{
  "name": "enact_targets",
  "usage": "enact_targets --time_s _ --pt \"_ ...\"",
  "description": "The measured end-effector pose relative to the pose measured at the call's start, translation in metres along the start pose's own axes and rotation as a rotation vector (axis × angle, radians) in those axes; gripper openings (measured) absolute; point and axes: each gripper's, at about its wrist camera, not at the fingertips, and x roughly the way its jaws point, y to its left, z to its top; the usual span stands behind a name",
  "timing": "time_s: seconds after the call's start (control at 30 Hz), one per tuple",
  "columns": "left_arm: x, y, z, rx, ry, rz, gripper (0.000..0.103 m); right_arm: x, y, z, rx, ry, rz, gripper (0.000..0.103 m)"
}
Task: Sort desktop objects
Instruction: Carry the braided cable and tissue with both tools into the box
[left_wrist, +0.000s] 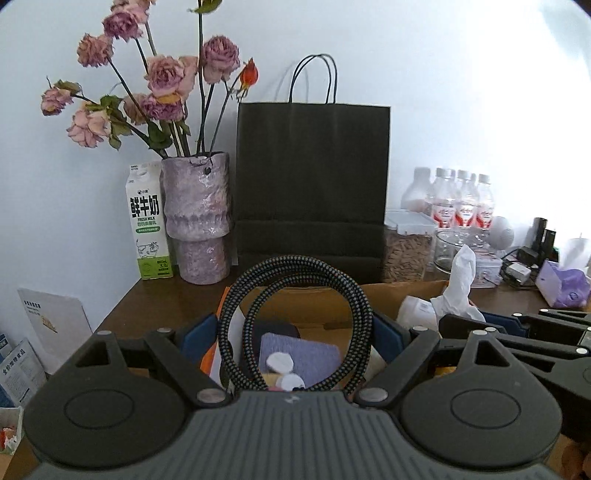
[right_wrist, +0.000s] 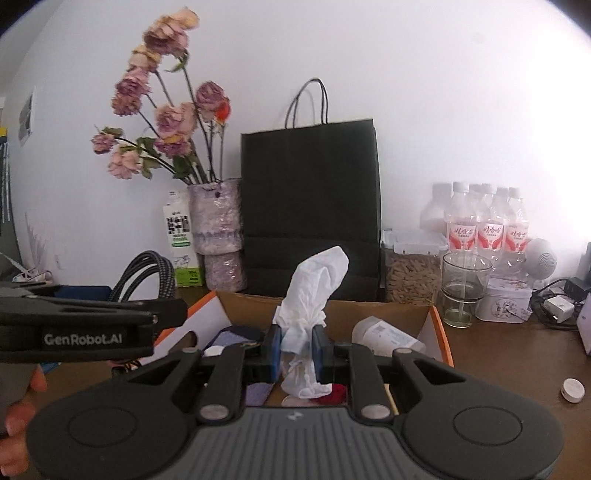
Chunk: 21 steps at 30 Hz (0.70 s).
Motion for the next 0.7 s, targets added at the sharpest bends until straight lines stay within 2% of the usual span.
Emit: enact_targets --time_s 0.2,0.43,0.7 --pt "0.042 0.001 0.002 -0.003 0.040 -0.003 0.088 0.050 -0.018 0.003 0.014 0.046 -0.020 0.016" --pt "0.090 -0.003 -0.001 0.029 0.147 0.000 0.088 0.094 -0.033 -0.001 0.020 0.137 -0.021 0.016" --pt "0.113 -0.008 -0.015 0.062 0.232 0.012 0.088 0.120 -0.041 -0.008 0.019 0.234 -0.007 0.017"
